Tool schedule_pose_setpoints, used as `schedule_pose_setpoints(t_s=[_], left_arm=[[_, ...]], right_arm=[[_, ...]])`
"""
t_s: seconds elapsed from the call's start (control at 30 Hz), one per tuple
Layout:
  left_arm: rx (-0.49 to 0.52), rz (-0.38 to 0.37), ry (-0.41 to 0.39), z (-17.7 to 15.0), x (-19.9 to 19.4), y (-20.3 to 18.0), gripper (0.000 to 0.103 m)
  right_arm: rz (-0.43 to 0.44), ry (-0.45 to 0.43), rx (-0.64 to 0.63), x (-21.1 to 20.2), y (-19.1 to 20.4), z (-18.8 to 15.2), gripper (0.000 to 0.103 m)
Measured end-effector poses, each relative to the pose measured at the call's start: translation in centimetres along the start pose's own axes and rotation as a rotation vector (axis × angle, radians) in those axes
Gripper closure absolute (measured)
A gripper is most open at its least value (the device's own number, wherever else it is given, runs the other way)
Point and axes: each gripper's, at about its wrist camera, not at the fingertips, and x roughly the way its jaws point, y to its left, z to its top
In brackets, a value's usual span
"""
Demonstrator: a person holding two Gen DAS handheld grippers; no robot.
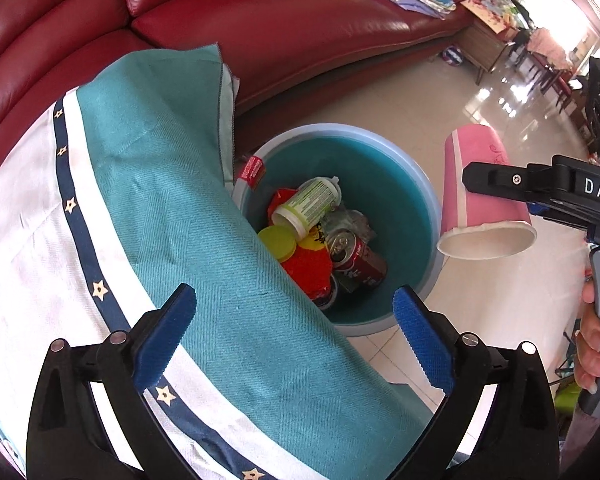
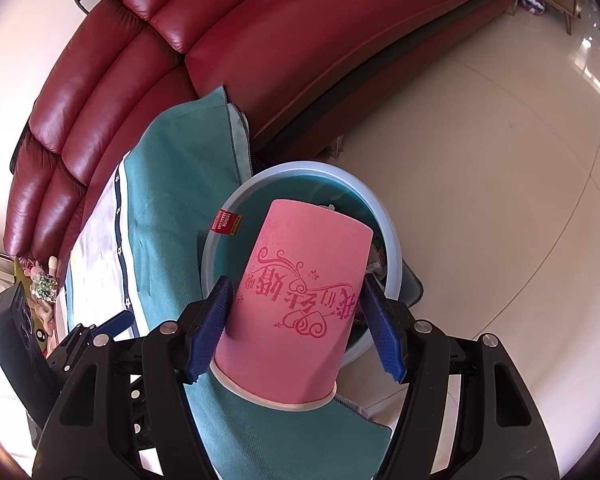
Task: Collect trash
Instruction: 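Open the left tool to drop the lid while the right tool drops the cup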
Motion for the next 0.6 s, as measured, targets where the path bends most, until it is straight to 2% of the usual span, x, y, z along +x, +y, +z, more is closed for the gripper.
schedule_pose_setpoints(t_s=[0.17,0.33,0.6], left_arm=[[-0.02,0.029,-0.012,-1.2,-0.8,1.1,0.004],[-0.063,0.023,0.008,-2.0,-0.9,2.5,0.004],[-0.076,0.031,-0.02,-2.8,-1.7,3.8,0.004]], right_arm=[[-0.011,0.014,-0.023,0.4,0.8,0.0,0.041],[-0.02,0.032,-0.054,1.1,2.1,0.1,0.04],[-0.06,0.047,-0.088,1.7,3.6,0.0,0.04]])
